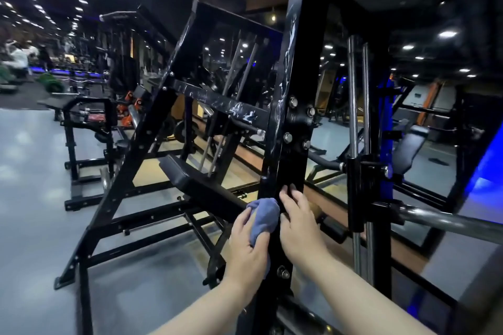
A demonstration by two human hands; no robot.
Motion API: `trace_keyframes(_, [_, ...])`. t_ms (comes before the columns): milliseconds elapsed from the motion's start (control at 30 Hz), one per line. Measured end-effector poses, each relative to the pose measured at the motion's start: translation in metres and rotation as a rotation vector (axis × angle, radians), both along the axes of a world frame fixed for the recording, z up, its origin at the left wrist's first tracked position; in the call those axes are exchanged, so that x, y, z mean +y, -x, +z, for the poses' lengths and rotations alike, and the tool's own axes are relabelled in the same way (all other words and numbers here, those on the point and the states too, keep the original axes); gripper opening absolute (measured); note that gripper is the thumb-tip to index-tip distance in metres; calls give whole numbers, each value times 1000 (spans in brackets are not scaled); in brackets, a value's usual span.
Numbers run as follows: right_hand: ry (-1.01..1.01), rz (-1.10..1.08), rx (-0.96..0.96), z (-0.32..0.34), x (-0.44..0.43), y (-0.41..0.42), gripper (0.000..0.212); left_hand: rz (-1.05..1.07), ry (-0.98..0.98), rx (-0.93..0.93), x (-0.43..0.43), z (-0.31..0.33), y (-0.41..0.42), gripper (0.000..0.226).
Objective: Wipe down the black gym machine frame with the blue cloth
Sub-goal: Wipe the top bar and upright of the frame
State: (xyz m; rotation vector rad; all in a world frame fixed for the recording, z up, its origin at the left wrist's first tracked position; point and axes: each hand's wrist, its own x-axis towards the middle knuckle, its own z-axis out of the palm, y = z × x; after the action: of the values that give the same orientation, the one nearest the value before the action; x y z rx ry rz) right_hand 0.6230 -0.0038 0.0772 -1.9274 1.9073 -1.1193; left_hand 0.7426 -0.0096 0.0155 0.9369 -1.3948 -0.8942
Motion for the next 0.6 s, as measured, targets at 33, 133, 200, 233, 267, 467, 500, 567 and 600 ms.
trace_keyframes(33, [-5, -19, -16, 0, -1, -1, 54, 7, 24, -55, -7, 7, 0, 47])
trace_keyframes(133, [35, -75, -62, 3, -5, -6, 48, -31, 66, -108, -36, 35, -5, 62])
trace_keyframes(200, [101, -133, -113, 10, -8, -9, 33, -70, 105, -97, -49, 47, -9, 64])
trace_keyframes(233, [146, -169, -143, 14, -10, -11, 30, -85, 127, -95, -51, 48, -11, 63])
trace_keyframes(267, [180, -201, -181, 17, -13, -13, 31, -95, 147, -110, -49, 44, -12, 64])
trace_keyframes(467, [170, -293, -239, 11, -20, -25, 39, -196, 175, -303, -35, 2, -32, 67])
trace_keyframes(500, [155, -299, -223, 12, -19, -25, 40, -186, 179, -317, -42, 10, -38, 54])
trace_keyframes(567, [154, -316, -241, 17, -18, -22, 38, -143, 121, -208, -56, 44, -48, 28])
trace_keyframes(600, [164, -330, -255, 19, -19, -20, 37, -117, 102, -106, -64, 65, -51, 23])
